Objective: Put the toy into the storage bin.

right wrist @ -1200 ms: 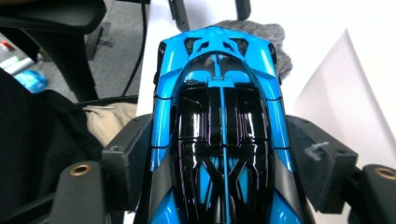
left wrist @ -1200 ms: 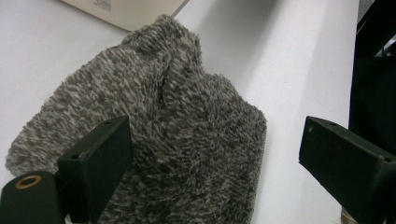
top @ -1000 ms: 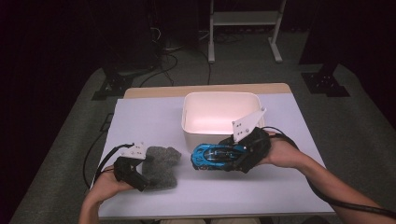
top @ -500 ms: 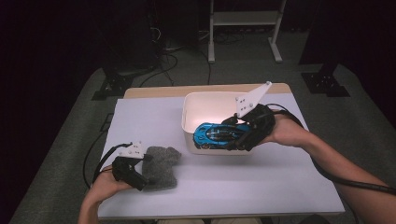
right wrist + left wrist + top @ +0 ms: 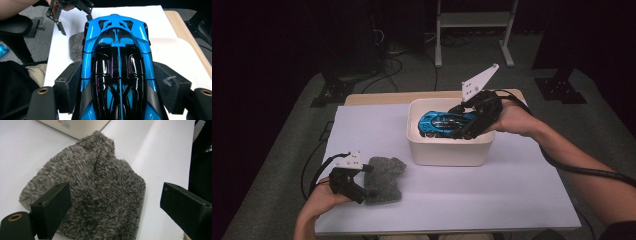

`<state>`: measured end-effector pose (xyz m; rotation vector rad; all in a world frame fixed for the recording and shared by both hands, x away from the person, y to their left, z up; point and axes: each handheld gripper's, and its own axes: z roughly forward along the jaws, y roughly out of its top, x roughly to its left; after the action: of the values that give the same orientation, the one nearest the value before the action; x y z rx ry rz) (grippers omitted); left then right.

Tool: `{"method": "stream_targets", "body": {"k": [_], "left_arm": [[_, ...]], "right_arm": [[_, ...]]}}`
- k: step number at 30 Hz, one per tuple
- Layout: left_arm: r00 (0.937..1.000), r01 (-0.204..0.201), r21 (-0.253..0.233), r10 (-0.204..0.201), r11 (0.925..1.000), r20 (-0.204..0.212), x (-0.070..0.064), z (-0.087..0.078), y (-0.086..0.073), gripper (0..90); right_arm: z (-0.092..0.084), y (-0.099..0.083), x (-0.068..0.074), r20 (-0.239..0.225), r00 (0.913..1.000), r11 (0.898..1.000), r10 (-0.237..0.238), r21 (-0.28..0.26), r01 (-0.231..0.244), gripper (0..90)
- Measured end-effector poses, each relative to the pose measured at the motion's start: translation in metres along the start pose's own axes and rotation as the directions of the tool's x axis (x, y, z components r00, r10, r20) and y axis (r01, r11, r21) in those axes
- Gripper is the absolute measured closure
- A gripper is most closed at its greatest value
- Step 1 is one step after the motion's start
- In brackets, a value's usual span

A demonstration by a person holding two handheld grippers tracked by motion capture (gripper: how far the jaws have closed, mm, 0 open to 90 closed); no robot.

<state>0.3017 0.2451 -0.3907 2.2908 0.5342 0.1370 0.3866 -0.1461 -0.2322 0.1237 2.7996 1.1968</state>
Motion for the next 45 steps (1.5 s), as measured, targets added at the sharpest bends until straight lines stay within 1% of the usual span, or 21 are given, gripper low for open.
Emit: {"method": "stream_targets", "body": {"k": [3,4,6,8,11,12,14,15,16,19,21,23,24,27,28,35,41,45], "left_arm": [[1.0000,0.007,-0.009,-0.007,0.9999,-0.006,0.001,-0.001,0.000,8.9],[1.0000,0.004,-0.007,-0.004,1.0000,-0.007,0.001,-0.001,0.000,8.9],[1.0000,-0.001,-0.002,0.001,1.0000,-0.006,0.000,0.000,0.001,8.9],[1.0000,-0.005,0.005,0.005,1.0000,-0.006,0.000,0.001,0.001,8.9],[1.0000,0.003,0.006,-0.003,1.0000,-0.003,0.000,0.003,0.001,8.9],[1.0000,0.003,0.006,-0.003,1.0000,-0.003,0.000,0.003,0.001,8.9],[1.0000,-0.001,0.024,0.001,0.9997,0.003,0.000,0.007,-0.001,8.9],[1.0000,-0.001,0.024,0.001,0.9997,0.003,0.000,0.007,-0.001,8.9],[1.0000,-0.003,0.029,0.003,0.9996,0.008,0.000,0.009,-0.002,8.9],[0.9999,-0.003,0.035,0.002,0.9994,0.010,0.001,0.010,-0.002,8.9],[0.9999,-0.001,0.037,0.001,0.9993,0.013,0.001,0.010,-0.002,8.9],[0.9999,-0.005,0.033,0.004,0.9995,0.012,0.001,0.010,-0.002,8.9],[0.9999,-0.002,0.030,0.001,0.9995,0.012,0.001,0.010,-0.003,8.9],[0.9999,0.000,0.031,-0.001,0.9995,0.012,0.001,0.009,-0.003,8.9],[0.9998,0.003,0.028,-0.004,0.9996,0.019,0.001,0.010,-0.004,8.9],[0.9996,-0.002,0.021,0.001,0.9998,0.028,-0.001,0.011,-0.003,8.9],[0.9995,-0.004,0.026,0.003,0.9997,0.032,0.000,0.012,-0.003,8.9],[0.9994,-0.006,0.025,0.005,0.9997,0.034,0.000,0.012,-0.003,8.9]], "right_arm": [[0.002,0.002,-0.008,-0.002,1.0000,1.000,0.005,0.003,-0.005,26.8],[0.003,0.002,-0.011,-0.005,1.0000,1.000,0.004,0.006,-0.004,26.9],[0.004,0.004,-0.017,0.004,1.0000,1.000,-0.002,0.017,0.002,26.8],[0.006,0.004,-0.023,0.000,1.0000,1.000,0.002,0.020,-0.002,26.8],[0.010,0.003,-0.030,0.004,1.0000,1.000,0.003,0.030,-0.003,26.8],[0.010,0.003,-0.030,0.004,1.0000,1.000,0.003,0.030,-0.003,26.8],[0.017,-0.002,-0.039,-0.001,0.9998,0.999,0.018,0.030,-0.018,26.8],[0.020,-0.004,-0.041,-0.002,0.9999,0.999,0.016,0.033,-0.016,26.8],[0.022,-0.006,-0.042,-0.005,0.9997,0.999,0.024,0.036,-0.024,26.8],[0.030,-0.011,-0.047,-0.010,0.9996,0.999,0.025,0.045,-0.025,26.8],[0.036,-0.015,-0.051,-0.013,0.9992,0.998,0.038,0.050,-0.037,26.9],[0.040,-0.018,-0.053,-0.010,0.9993,0.998,0.037,0.053,-0.036,26.8],[0.043,-0.020,-0.054,-0.017,0.9987,0.997,0.048,0.058,-0.047,26.8],[0.046,-0.023,-0.056,-0.019,0.9988,0.997,0.044,0.063,-0.043,26.9],[0.052,-0.026,-0.058,-0.026,0.9985,0.997,0.048,0.066,-0.047,26.9],[0.065,-0.033,-0.062,-0.039,0.9970,0.994,0.066,0.087,-0.063,26.8],[0.072,-0.041,-0.066,-0.033,0.9962,0.992,0.080,0.098,-0.077,26.8],[0.076,-0.043,-0.067,-0.039,0.9956,0.992,0.085,0.102,-0.081,26.8]]}}
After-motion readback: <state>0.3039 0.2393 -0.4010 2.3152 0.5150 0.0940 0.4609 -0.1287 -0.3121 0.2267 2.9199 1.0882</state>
